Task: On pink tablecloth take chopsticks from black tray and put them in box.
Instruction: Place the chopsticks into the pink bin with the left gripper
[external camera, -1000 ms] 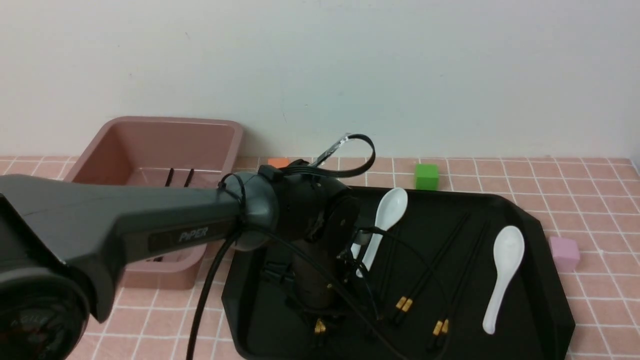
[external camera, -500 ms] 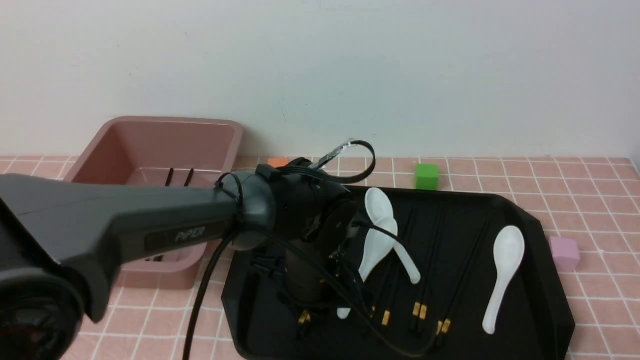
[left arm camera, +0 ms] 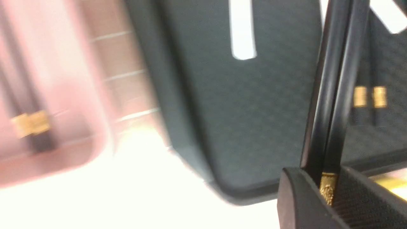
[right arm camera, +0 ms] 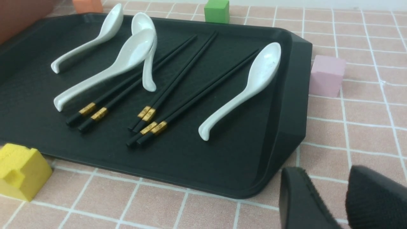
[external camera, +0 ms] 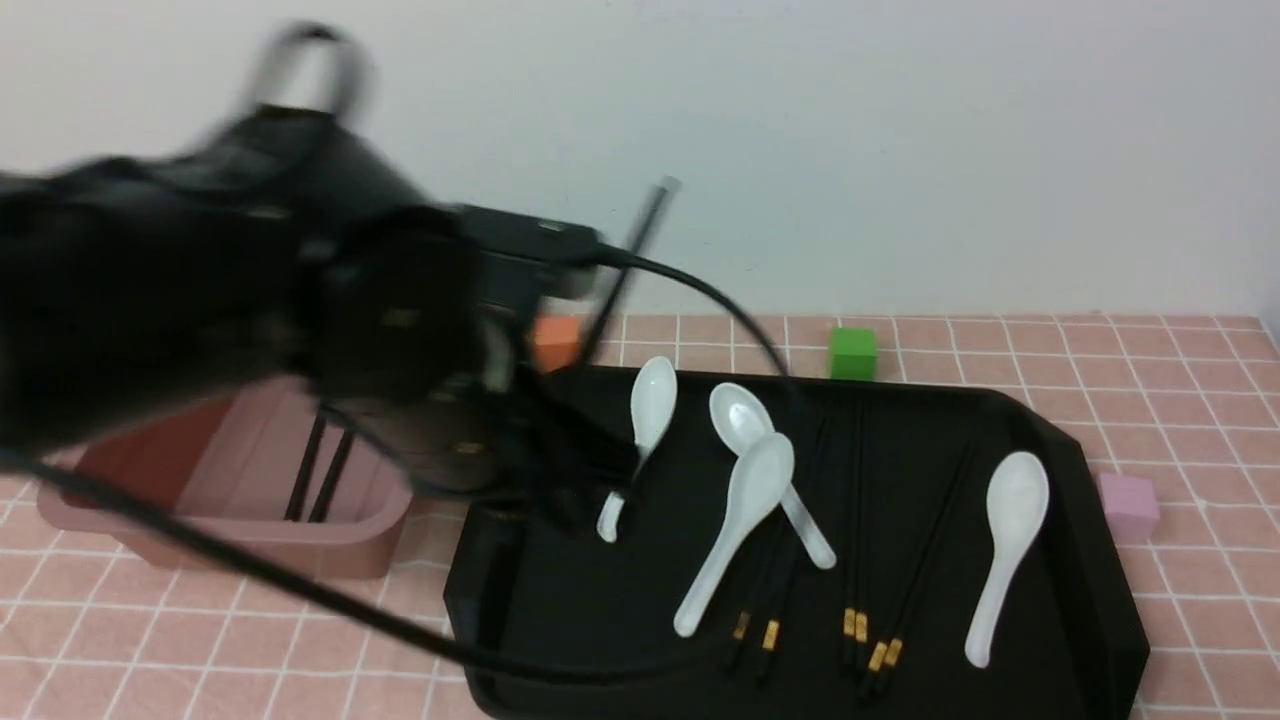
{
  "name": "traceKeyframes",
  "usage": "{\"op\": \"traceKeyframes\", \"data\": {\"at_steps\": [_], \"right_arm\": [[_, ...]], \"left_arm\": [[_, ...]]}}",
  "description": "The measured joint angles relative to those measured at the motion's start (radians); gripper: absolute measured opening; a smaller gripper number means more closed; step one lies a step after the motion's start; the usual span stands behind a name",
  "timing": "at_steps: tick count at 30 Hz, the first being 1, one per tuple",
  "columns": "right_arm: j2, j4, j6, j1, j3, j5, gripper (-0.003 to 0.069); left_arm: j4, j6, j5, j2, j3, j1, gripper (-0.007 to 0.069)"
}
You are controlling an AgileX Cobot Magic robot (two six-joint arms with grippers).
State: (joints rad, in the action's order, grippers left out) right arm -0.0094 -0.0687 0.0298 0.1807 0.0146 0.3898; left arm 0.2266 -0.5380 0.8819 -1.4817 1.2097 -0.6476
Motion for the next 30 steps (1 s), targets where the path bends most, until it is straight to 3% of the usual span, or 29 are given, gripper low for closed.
{"op": "traceKeyframes", "data": {"at_steps": [7, 12, 18, 30], "right_arm": [[0.000, 0.000, 0.000, 0.000, 0.000, 0.000, 0.0240], [0.000, 0.000, 0.000, 0.000, 0.000, 0.000, 0.0240], [0.000, 0.000, 0.000, 0.000, 0.000, 0.000, 0.0240], [0.000, 0.000, 0.000, 0.000, 0.000, 0.000, 0.0240]], "left_arm": [[0.020, 0.043, -0.007, 0.034, -0.045, 0.313, 0.0128], [0.019, 0.087, -0.069, -0.043, -0.045, 0.446, 0.0128], [0.024, 0.093, -0.129, -0.169, -0.042, 0.515, 0.0128], [0.081, 0.095, -0.215, -0.233, -0.034, 0.518, 0.0133]]}}
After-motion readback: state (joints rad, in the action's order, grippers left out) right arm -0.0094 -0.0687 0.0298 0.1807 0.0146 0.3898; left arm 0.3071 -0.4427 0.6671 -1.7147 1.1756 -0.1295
